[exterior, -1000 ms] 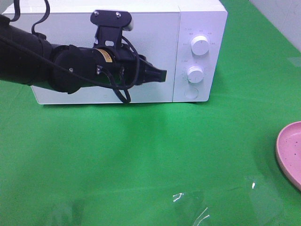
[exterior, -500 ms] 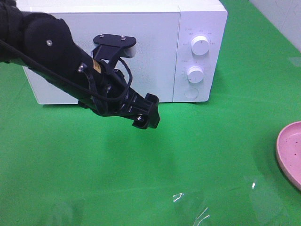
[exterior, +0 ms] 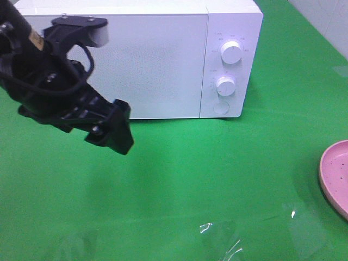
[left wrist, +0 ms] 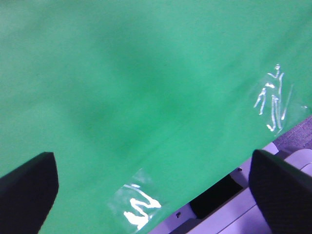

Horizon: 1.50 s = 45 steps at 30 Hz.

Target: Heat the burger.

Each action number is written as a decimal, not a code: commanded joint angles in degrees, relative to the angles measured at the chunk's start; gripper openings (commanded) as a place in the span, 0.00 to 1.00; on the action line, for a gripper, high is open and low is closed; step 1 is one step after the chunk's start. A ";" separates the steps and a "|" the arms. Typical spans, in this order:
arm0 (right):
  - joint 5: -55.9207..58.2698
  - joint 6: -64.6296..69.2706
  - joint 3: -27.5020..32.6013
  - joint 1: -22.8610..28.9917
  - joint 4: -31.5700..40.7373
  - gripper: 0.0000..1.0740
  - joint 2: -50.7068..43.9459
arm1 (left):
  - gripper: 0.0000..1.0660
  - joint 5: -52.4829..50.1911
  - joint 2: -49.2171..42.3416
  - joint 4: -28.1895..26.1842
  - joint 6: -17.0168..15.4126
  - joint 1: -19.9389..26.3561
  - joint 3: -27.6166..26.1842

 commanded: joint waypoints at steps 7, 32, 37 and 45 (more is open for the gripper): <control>-0.80 -0.34 0.29 -0.23 0.00 0.65 -1.43 | 0.96 9.28 -4.81 0.40 2.58 13.64 -0.23; -0.80 -0.34 0.29 -0.23 0.00 0.65 -1.43 | 0.96 13.52 -34.49 2.35 5.73 30.88 17.42; -0.80 -0.34 0.29 -0.23 0.00 0.65 -1.43 | 0.96 12.55 -44.40 2.46 6.07 30.88 22.92; -0.80 -0.34 0.29 -0.23 0.00 0.65 -1.43 | 0.96 14.38 -63.43 2.86 7.28 30.88 30.14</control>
